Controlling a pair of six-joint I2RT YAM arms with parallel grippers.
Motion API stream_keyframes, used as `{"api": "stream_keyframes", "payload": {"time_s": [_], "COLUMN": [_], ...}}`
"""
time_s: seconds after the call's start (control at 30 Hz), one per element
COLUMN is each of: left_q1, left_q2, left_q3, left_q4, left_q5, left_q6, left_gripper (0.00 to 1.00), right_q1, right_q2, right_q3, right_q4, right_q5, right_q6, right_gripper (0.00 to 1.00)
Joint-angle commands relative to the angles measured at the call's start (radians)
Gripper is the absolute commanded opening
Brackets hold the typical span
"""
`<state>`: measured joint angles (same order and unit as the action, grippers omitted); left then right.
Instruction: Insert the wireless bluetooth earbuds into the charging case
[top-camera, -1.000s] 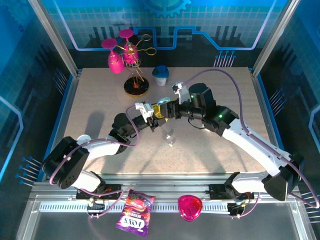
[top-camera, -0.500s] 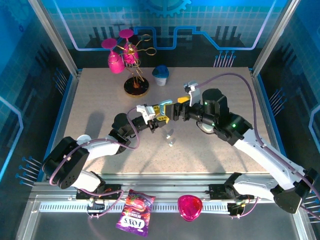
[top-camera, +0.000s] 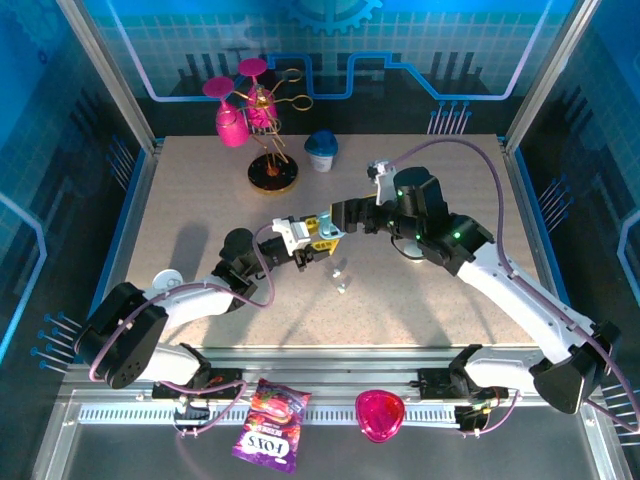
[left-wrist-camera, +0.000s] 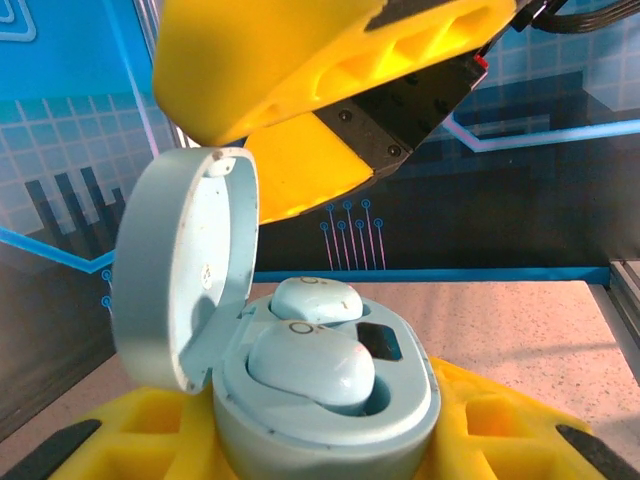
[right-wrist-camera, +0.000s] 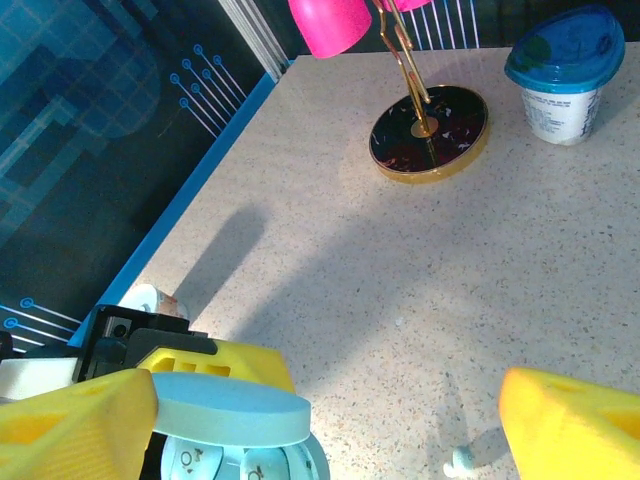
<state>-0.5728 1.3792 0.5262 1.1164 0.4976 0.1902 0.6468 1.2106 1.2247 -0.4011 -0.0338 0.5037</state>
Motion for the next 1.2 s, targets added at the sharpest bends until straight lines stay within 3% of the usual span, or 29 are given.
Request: {"api": "stream_keyframes", "payload": {"time_s": [0.0, 0.27, 0.47, 0.63, 0.87, 1.0, 1.17], "left_q1": [-0.007, -0.007, -0.006, -0.006, -0.006, -0.007, -0.007], "left_q2": [-0.012, 0.011, 0.02, 0.015, 0.014, 0.01, 0.004], "left_q3": [0.004, 0.035, 0.04, 0.043, 0.044, 0.044, 0.035], "left_q4": [0.051, 0.046, 0.071, 0.079, 0.113, 0.12, 0.135], "left_q5": [-0.009, -0.048, -0.03, -0.018, -0.002, 0.006, 0.01], "left_q6": [-0.007, -0.066, -0.081, -0.088, -0.116, -0.128, -0.137], "left_gripper": [0.18, 0.17, 0.17, 0.17, 0.18, 0.18, 0.18], "right_q1": [-0.007, -0.016, -0.122, -0.136, -0.142, -0.142, -0.141], "right_q2": [-0.018, -0.093, -0.146, -0.143, -0.074, -0.02, 0.021], "right_q3": [-0.016, -0.119, -0.29, -0.366, -0.494, -0.539, -0.556], "right_q4": [-0.038, 0.023, 0.369, 0.484, 0.81, 0.972, 1.03], "right_q5": [0.003, -0.083, -0.408, -0.485, -0.56, -0.574, -0.572], "right_q6": [0.016, 0.052, 0.369, 0.536, 0.781, 0.881, 0.921], "right_gripper": [0.88, 0.87, 0.82, 0.8, 0.73, 0.62, 0.46]}}
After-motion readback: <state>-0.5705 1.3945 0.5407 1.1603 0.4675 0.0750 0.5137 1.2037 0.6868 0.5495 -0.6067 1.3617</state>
